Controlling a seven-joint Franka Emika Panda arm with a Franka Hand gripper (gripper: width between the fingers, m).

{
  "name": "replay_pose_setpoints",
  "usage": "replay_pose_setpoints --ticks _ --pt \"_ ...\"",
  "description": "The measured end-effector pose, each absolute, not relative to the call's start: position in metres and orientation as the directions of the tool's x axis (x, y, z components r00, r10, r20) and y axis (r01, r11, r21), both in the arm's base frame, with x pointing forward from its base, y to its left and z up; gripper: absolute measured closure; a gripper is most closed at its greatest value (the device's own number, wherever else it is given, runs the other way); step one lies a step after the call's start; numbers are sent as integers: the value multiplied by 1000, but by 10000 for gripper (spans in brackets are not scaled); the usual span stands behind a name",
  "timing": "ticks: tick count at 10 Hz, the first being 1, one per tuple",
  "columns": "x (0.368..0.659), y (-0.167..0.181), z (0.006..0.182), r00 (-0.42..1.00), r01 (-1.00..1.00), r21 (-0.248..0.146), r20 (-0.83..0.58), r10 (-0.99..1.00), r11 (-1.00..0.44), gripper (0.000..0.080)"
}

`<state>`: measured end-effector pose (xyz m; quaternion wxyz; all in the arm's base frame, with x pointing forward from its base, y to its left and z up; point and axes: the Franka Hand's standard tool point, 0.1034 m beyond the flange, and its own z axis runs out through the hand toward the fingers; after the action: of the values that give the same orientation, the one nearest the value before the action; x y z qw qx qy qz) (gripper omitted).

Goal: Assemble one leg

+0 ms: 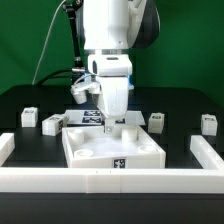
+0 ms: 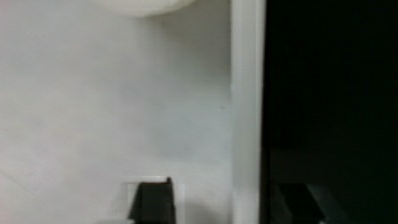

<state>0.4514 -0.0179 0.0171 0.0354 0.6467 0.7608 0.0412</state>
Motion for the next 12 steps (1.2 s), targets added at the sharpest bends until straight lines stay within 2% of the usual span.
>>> replay_pose_setpoints --ticks 1,2,3,10,11,12 --pt "451 -18 17 -161 981 108 0 987 160 679" --pt "451 -18 17 -160 981 108 0 987 159 679" --pt "451 -18 17 -160 981 108 0 987 159 741" --pt "451 -18 17 -159 982 108 0 987 158 741" --pt "453 -12 18 -139 984 110 3 990 138 741" --pt "459 9 20 -50 992 118 17 999 48 741"
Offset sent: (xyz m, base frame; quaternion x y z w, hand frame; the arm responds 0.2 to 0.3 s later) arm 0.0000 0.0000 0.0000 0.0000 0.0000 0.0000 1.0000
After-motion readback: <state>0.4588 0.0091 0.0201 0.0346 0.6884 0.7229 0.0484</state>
